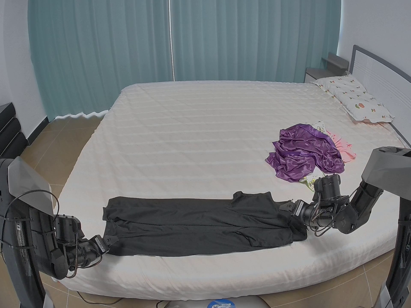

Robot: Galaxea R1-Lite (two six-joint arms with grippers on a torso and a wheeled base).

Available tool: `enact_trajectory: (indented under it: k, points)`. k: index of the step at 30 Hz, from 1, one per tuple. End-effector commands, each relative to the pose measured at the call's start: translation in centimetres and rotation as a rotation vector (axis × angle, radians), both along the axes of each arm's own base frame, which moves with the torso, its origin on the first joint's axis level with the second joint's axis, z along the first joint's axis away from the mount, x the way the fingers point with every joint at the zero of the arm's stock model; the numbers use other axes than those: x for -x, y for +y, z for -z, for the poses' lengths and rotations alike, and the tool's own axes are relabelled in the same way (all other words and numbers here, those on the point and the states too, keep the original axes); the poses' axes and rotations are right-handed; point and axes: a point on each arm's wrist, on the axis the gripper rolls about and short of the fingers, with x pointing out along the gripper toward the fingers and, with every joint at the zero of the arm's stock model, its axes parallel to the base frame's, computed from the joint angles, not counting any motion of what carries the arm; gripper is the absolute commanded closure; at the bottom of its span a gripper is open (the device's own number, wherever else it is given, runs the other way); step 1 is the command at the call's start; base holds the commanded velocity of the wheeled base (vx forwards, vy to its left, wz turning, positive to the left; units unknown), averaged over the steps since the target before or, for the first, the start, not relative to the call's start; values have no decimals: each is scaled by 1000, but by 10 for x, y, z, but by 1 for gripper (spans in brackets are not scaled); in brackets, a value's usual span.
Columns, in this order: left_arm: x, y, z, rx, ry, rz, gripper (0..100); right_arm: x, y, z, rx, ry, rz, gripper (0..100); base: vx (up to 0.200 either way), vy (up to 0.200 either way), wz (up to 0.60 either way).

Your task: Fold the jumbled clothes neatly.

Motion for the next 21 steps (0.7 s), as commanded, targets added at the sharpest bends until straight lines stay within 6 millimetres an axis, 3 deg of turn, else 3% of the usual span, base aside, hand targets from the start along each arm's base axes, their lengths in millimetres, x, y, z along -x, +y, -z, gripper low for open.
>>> enact_trajectory:
  k: [1, 7, 18, 19, 21]
  points:
    - [-4, -3, 8, -7, 6, 13, 0, 10, -2, -3, -13, 17, 25, 0, 0, 0, 0]
    - [-16, -8, 16, -58, -22, -18, 0, 22, -5, -8, -34, 34, 48, 0, 0, 0, 0]
    - [-16, -11, 20, -80, -10, -23, 0, 25, -6, -10, -36, 36, 51, 0, 0, 0, 0]
    - [-16, -11, 20, -82, -10, -24, 100, 24, -7, -9, -35, 38, 53, 0, 0, 0, 0]
    - [-15, -11, 20, -82, -6, -26, 100, 24, -7, -9, -37, 38, 53, 0, 0, 0, 0]
